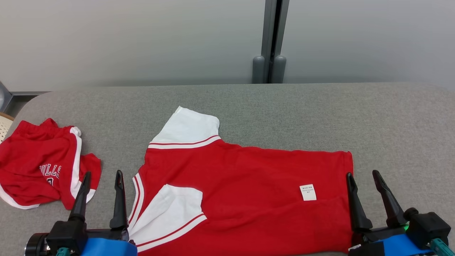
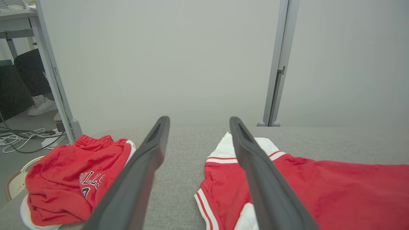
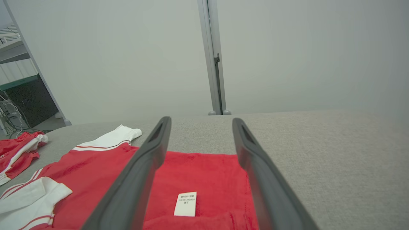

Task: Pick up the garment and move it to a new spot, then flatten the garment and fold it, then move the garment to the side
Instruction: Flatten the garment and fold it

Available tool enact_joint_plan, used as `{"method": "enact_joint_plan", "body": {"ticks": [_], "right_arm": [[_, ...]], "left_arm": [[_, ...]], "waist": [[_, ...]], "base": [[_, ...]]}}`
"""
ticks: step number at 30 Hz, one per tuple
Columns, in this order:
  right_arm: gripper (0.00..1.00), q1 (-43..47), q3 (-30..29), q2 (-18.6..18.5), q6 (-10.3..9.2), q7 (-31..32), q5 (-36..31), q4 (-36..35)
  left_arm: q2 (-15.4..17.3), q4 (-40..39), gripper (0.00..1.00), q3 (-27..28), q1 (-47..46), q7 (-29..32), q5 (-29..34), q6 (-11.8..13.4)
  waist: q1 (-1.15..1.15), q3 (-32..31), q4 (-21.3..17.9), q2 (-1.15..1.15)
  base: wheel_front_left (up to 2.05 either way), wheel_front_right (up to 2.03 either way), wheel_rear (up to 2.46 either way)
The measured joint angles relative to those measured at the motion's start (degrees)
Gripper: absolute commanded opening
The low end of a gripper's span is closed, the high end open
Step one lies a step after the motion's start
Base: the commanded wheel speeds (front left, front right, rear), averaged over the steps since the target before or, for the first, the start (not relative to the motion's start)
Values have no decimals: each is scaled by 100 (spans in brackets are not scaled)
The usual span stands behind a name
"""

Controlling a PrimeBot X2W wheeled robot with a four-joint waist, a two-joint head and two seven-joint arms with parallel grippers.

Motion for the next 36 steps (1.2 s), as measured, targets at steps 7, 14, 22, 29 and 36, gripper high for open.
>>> {"method": "enact_joint_plan", "body": {"ticks": [7, 14, 22, 29, 36], "right_arm": [[100, 209, 71, 9, 0, 0, 47, -55], [100, 302, 107, 10, 0, -1, 58, -30], [100, 305, 96, 10, 0, -1, 21, -19], [100, 304, 89, 11, 0, -1, 13, 32], [100, 205, 63, 10, 0, -3, -89, 126]], "left_arm": [[26, 77, 100, -1, 7, 0, 2, -43], [60, 182, 100, -13, 32, 0, -10, -46], [65, 249, 100, -25, 32, 0, -15, -63], [68, 265, 100, -1, 35, 0, -15, -78], [89, 330, 100, 2, -11, 0, -43, -78]], "waist": [[0, -59, 40, 0], [0, -122, 80, 0], [0, -139, 96, 0], [0, -150, 87, 0], [-1, -74, 68, 0]], "base": [[0, 0, 0], [0, 0, 0], [0, 0, 0], [0, 0, 0], [0, 0, 0]]}}
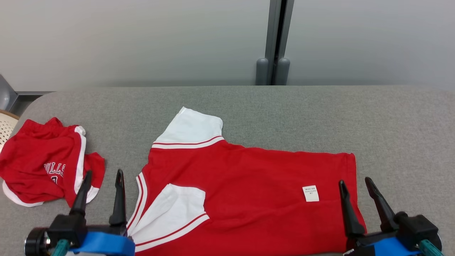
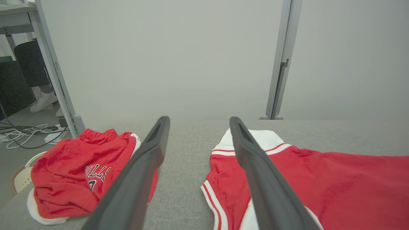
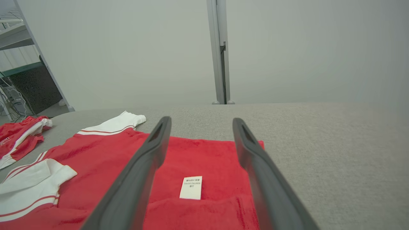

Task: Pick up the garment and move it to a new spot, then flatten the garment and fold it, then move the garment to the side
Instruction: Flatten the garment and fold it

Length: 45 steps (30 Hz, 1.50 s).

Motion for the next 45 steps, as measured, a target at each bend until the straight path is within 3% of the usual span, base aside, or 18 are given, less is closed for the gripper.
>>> {"method": "enact_joint_plan", "body": {"ticks": [4, 11, 17, 26, 34, 45], "right_arm": [[100, -495, 52, -32, 0, 26, -274, 276], [100, -1746, 232, -424, 1, 520, -338, 793], [100, -2488, 450, -646, 1, 1121, -191, 1157], [100, -3217, 748, -700, 1, 1553, -81, 1168], [100, -3466, 902, -636, 1, 1543, -74, 1006], [100, -3574, 971, -614, 1, 1467, -52, 934]], "left_arm": [[220, 119, 100, -187, -626, 0, -109, 0], [832, 734, 100, -705, -2209, -1, -614, 0], [1557, 1571, 100, -1675, -3595, 42, -1500, -1], [2416, 2507, 100, -3370, -5359, 953, -3060, -4], [2628, 3210, 100, -4374, -5776, 1552, -3855, -10], [3003, 3333, 100, -5104, -5900, 2115, -4990, -10]], "waist": [[0, 146, -35, 0], [0, 592, -173, 0], [1, 1101, -369, 0], [2, 2034, -816, 0], [2, 2507, -1159, 0], [1, 2764, -1405, 0]], "base": [[0, 0, 0], [0, 0, 0], [0, 0, 0], [0, 0, 0], [0, 0, 0], [0, 0, 0]]}}
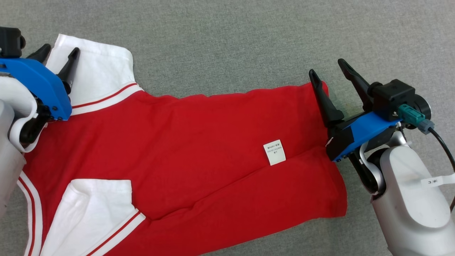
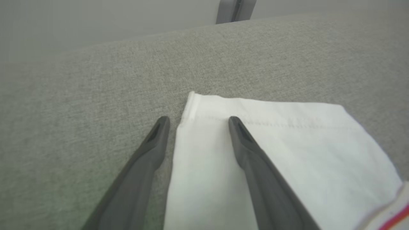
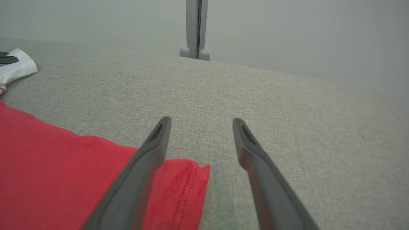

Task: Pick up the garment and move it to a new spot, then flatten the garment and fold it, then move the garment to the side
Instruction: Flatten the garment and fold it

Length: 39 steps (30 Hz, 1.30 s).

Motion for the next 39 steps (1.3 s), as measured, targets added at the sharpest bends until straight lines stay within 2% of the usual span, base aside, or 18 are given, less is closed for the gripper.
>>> {"method": "enact_joint_plan", "body": {"ticks": [10, 11, 12, 21, 29, 30, 31, 32, 36, 39], "right_arm": [[100, -115, 93, 46, 0, 78, 20, 145], [100, -123, 103, 45, 0, 91, 27, 156], [100, -123, 103, 45, 0, 91, 27, 156], [100, -113, 182, -53, 0, 955, 393, 210], [100, -119, 87, -49, 0, 1646, 355, 394], [49, -130, 110, -66, -1, 1728, 339, 411], [33, -138, 110, -66, -1, 1749, 374, 412], [0, -143, 91, -60, -1, 1751, 427, 411], [0, -171, 23, -52, 1, 1715, 461, 416], [0, -216, -69, -60, 1, 1402, 433, 482]], "left_arm": [[73, -41, 100, -438, -293, 113, -646, 2], [79, -19, 46, -501, -321, 144, -658, 2], [79, -19, 0, -501, -321, 144, -658, 2], [54, 66, 0, -1044, -410, -170, -747, 0], [-31, 1, 0, -1407, -569, -557, -808, 0], [-40, 3, 0, -1455, -593, -613, -805, 0], [-43, 10, 0, -1503, -621, -672, -803, 0], [-45, 16, 0, -1530, -649, -739, -804, 0], [-60, 45, 0, -1613, -720, -1077, -849, 0], [-101, 40, 0, -1669, -739, -1376, -869, 0]], "waist": [[-1, 105, -85, 0], [0, 99, -94, 0], [0, 99, -94, 0], [-1, -49, -27, 0], [-1, -56, 193, 0], [-1, -57, 218, 0], [-1, -60, 242, 0], [-1, -64, 263, 0], [-1, -117, 323, 0], [-1, -199, 379, 0]], "base": [[0, 0, 0], [0, 0, 0], [0, 0, 0], [0, 0, 0], [0, 0, 0], [0, 0, 0], [0, 0, 0], [0, 0, 0], [0, 0, 0], [0, 0, 0]]}}
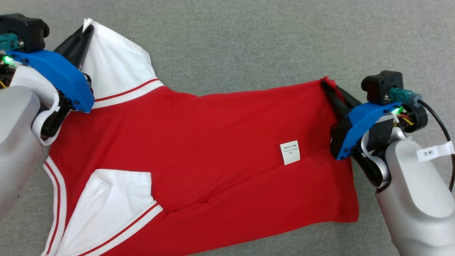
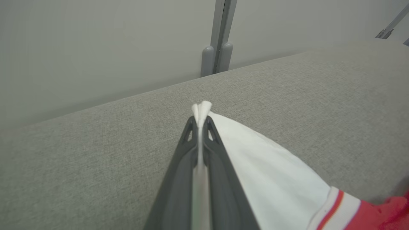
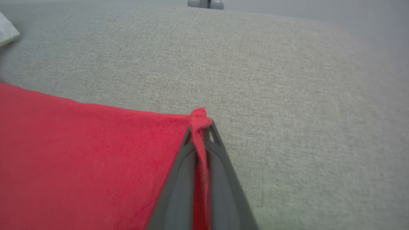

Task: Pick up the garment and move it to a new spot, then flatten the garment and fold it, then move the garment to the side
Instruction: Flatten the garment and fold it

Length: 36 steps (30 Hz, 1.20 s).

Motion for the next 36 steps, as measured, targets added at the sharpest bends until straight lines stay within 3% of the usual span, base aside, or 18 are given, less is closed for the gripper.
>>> {"method": "enact_joint_plan", "body": {"ticks": [9, 13, 18, 20, 25, 36], "right_arm": [[0, 214, -59, -68, -1, -946, -146, 469], [0, 476, -68, -112, -1, -1289, -148, 606], [0, 723, -145, -186, -1, -1594, -148, 747], [0, 911, -198, -215, -1, -1804, -169, 839], [0, 1139, -292, -264, -1, -2107, -174, 975], [0, 1743, -459, -299, -1, -2699, -167, 977]], "left_arm": [[69, -621, 0, -40, 457, -678, -54, 0], [177, -1191, 0, 291, 962, -716, 175, 10], [270, -1997, 0, 848, 1728, -725, 539, 203], [356, -2575, 0, 1232, 2448, -725, 790, 393], [376, -3265, 0, 1572, 3572, -724, 1105, 675], [87, -3446, 0, 1746, 4784, -725, 1484, 750]], "waist": [[0, -443, 276, 0], [0, -661, 446, 0], [0, -866, 632, 0], [-1, -1010, 760, 0], [-1, -1202, 956, 0], [-1, -1497, 1174, 0]], "base": [[0, 0, 0], [0, 0, 0], [0, 0, 0], [0, 0, 0], [0, 0, 0], [0, 0, 0]]}}
